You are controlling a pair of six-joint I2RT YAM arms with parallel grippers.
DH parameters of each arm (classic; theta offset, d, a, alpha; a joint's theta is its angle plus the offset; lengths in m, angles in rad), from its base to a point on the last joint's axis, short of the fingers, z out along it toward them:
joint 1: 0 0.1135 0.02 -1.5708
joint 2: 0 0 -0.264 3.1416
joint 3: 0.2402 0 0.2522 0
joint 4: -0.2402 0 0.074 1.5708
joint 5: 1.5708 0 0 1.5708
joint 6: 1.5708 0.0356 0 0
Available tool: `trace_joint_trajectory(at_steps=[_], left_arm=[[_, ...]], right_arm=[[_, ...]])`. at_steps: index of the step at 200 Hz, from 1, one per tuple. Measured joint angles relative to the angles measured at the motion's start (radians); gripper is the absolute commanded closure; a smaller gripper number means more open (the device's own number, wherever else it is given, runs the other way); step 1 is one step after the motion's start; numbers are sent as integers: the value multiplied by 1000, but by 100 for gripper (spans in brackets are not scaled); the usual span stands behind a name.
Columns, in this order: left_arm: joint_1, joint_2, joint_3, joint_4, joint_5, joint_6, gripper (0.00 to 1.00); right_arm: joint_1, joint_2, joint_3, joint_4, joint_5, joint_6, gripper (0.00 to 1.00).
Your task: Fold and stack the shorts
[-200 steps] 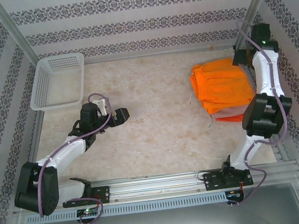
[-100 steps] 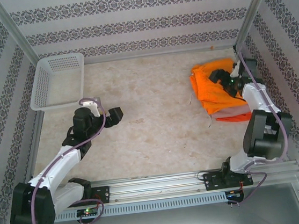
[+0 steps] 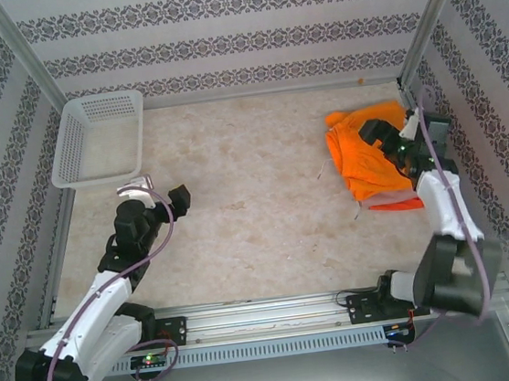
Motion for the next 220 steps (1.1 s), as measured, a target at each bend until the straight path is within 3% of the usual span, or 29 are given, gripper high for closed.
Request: trace_joint_trajectory(at_steps=[33,64,115,175,220], left_arm=[[16,5,-91,151,-204,121,0],[57,113,-167,349,-294,233,0],[111,402,-217,688,-288,322,0],[152,686,-237,1007,-244,351,0],[179,733,-217,1035,-167,359,0]], right_arm=[[114,-202,-121,162,80,-134,2],[117,-150,-294,284,160,-204,2],[146,-3,-437,462,305,-327,2],[164,132,-480,721,364,-407,2],[218,272,-481,883,386,-440,2]])
